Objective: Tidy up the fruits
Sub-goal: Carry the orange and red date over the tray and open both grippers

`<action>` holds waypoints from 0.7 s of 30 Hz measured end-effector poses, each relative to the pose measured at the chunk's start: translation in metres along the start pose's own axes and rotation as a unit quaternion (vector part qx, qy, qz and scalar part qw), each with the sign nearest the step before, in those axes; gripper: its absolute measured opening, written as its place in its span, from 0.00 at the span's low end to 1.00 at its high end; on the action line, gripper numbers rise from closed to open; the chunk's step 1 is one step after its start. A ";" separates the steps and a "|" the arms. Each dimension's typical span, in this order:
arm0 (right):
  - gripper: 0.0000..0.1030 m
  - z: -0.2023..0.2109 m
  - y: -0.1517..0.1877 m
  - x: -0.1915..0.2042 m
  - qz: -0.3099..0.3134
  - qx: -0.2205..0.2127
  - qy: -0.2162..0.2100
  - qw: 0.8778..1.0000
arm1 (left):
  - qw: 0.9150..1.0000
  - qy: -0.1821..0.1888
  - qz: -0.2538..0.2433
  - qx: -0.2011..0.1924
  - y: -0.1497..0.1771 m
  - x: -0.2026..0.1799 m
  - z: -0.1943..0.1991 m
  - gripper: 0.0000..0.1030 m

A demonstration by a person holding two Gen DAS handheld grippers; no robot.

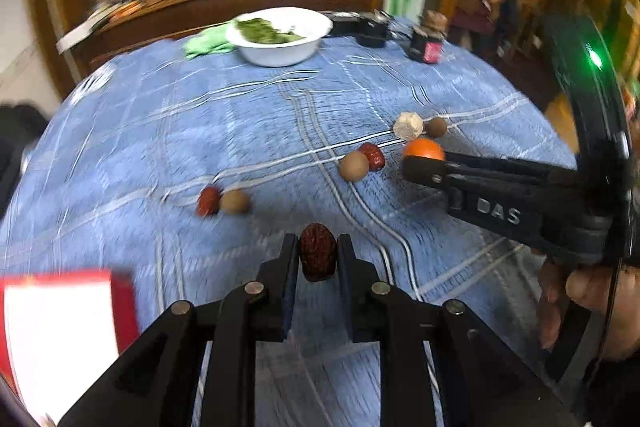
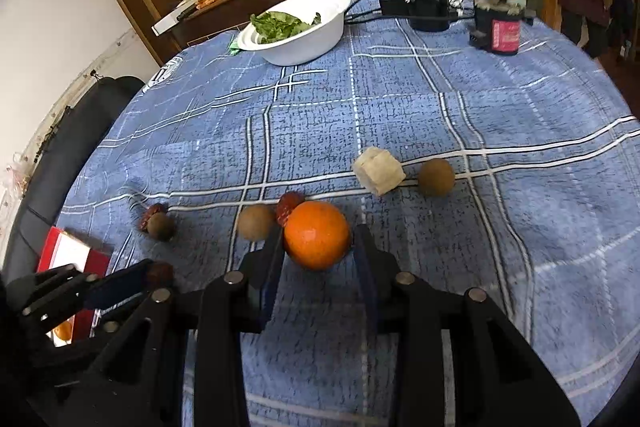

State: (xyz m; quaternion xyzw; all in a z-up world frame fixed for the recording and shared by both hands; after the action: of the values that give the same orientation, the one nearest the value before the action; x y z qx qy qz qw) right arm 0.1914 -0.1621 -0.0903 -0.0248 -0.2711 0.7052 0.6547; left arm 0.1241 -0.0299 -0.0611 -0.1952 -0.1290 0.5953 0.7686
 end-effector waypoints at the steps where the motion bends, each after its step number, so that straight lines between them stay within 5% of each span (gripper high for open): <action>1: 0.36 0.006 0.004 0.002 0.005 -0.002 0.003 1.000 | 1.000 0.003 0.009 -0.004 0.005 0.001 0.006 0.17; 13: 0.36 0.090 0.074 0.034 0.046 -0.052 0.021 0.997 | 0.995 0.029 0.075 -0.058 0.065 0.011 0.072 0.17; 21: 0.36 0.102 0.106 0.078 0.080 -0.056 -0.005 0.995 | 0.988 -0.006 0.140 -0.058 0.110 0.049 0.085 0.17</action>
State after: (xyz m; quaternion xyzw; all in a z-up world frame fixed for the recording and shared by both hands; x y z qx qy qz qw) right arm 0.0445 -0.1245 -0.0222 -0.0799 -0.3104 0.7393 0.5923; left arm 0.0049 0.0535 -0.0367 -0.2519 -0.1388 0.6899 0.6643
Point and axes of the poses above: each gripper's, at about its wrist camera, not at the fingertips, and z roughly against the way its jaws point, x to its left, y to its underside, the point moved 5 cm from there along -z, roughly the way its jaws point, and after that the axes turned 11 degrees about x, right-handed, at the moved point
